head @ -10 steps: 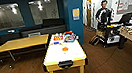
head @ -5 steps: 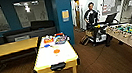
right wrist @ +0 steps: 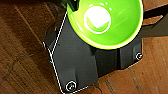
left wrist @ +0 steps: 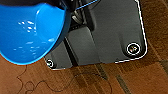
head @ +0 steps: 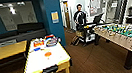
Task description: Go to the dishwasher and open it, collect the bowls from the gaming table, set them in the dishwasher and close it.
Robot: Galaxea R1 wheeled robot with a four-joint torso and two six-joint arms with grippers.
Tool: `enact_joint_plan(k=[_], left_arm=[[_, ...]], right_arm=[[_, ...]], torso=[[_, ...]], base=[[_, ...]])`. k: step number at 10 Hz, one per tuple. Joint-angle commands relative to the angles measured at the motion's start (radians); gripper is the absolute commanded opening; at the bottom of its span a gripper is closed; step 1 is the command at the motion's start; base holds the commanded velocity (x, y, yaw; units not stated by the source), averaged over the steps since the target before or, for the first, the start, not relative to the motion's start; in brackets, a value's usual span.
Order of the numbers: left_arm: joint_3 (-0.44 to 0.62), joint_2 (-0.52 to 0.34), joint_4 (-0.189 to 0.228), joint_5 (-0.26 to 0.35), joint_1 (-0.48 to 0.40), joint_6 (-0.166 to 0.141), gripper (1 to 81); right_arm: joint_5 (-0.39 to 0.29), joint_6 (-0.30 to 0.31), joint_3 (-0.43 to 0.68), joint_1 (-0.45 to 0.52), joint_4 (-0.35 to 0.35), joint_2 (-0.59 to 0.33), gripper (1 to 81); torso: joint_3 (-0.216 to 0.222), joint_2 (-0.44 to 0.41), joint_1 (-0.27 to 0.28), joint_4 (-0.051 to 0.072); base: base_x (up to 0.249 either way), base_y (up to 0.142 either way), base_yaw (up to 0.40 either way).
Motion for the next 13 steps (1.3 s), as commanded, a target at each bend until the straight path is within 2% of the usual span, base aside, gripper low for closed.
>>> enact_joint_plan(k=[1,9,13], left_arm=[[0.006,-0.013,0.01,0.026,-0.051,-0.004,1.0],[0.012,-0.013,0.01,0.024,-0.051,-0.004,1.0],[0.014,-0.019,0.01,0.023,-0.05,-0.004,1.0]], right_arm=[[-0.039,0.002,-0.001,0.035,-0.015,-0.02,1.0],[-0.036,0.003,-0.001,0.035,-0.026,-0.034,1.0],[-0.043,0.003,0.017,0.045,-0.035,-0.126,1.0]], torso=[[0.0,0.0,0.0,0.0],[0.0,0.0,0.0,0.0],[0.0,0.0,0.0,0.0]], base=[[0.0,0.0,-0.323],[0.0,0.0,-0.323],[0.0,0.0,-0.323]])
